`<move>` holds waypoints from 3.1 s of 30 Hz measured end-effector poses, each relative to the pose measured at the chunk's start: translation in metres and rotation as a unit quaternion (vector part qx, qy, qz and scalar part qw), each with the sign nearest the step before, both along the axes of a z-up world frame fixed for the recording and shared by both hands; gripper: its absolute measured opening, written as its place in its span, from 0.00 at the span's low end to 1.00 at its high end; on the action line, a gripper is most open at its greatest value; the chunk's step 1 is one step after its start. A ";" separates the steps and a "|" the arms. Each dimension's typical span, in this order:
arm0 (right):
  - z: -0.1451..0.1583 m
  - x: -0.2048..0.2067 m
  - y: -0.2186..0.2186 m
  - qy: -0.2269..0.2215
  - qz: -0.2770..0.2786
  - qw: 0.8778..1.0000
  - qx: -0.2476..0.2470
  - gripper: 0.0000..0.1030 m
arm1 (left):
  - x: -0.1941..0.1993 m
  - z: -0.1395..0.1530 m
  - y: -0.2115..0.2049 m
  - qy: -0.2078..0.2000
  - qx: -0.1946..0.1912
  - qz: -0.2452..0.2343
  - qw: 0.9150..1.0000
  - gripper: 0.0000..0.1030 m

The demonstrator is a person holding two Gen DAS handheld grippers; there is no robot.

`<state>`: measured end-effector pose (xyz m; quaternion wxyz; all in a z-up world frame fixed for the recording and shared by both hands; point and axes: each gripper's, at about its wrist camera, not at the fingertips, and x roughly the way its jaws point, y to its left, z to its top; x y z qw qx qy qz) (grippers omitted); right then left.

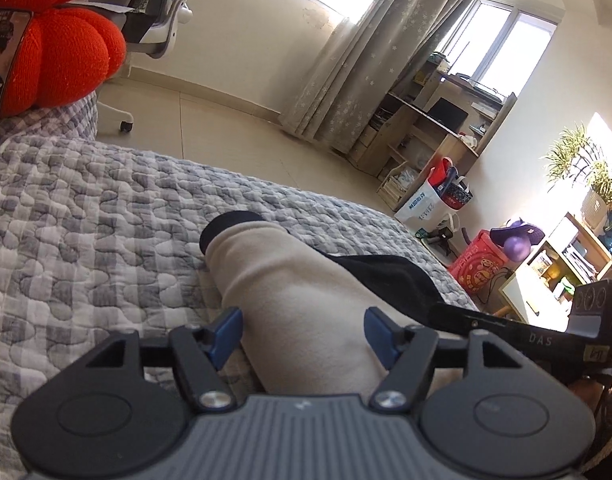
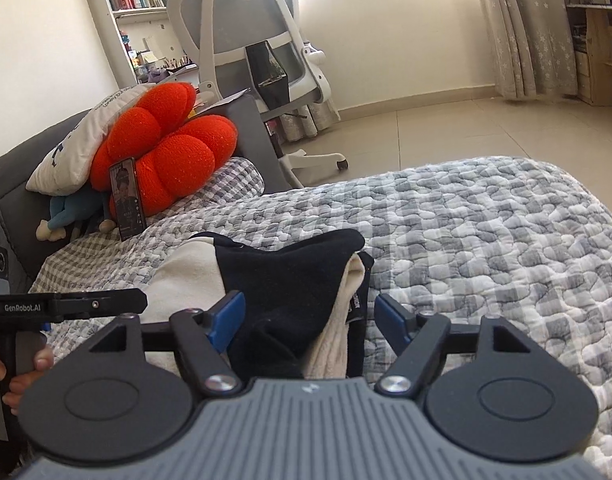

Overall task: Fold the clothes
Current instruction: 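Lift the beige bundle with both tools, pinching it at two points, then carry the beige bundle with both tools toward the grey garment by the sofa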

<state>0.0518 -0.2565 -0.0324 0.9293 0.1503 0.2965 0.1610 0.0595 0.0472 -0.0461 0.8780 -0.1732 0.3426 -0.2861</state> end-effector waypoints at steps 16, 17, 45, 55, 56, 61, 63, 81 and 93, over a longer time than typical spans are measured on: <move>-0.020 0.014 -0.042 0.111 -0.009 0.968 0.224 0.76 | 0.021 -0.035 0.003 0.111 -0.093 0.005 0.989 0.65; -0.020 0.015 -0.042 0.110 -0.008 0.968 0.225 0.76 | 0.021 -0.037 0.001 0.110 -0.097 0.008 0.989 0.65; 0.012 0.025 0.073 0.135 0.091 0.962 0.221 0.43 | -0.039 0.029 0.082 0.068 -0.032 0.111 0.991 0.42; -0.013 0.030 0.127 0.175 0.120 0.962 0.173 0.48 | -0.058 -0.011 0.129 0.111 -0.024 0.149 0.982 0.47; -0.015 0.031 0.126 0.176 0.119 0.962 0.172 0.50 | -0.060 -0.015 0.131 0.110 -0.026 0.147 0.983 0.48; -0.015 0.029 0.116 0.179 0.107 0.962 0.178 0.63 | -0.062 -0.021 0.146 0.116 -0.073 0.139 0.981 0.54; -0.017 0.028 0.112 0.184 0.102 0.960 0.184 0.67 | -0.061 -0.028 0.150 0.128 -0.102 0.143 0.976 0.54; 0.001 0.027 0.196 0.200 0.188 0.937 0.214 0.44 | -0.129 0.002 0.193 0.059 -0.119 0.264 0.955 0.39; 0.025 0.009 0.359 0.198 0.363 0.896 0.163 0.44 | -0.244 0.025 0.288 0.015 -0.142 0.427 0.893 0.39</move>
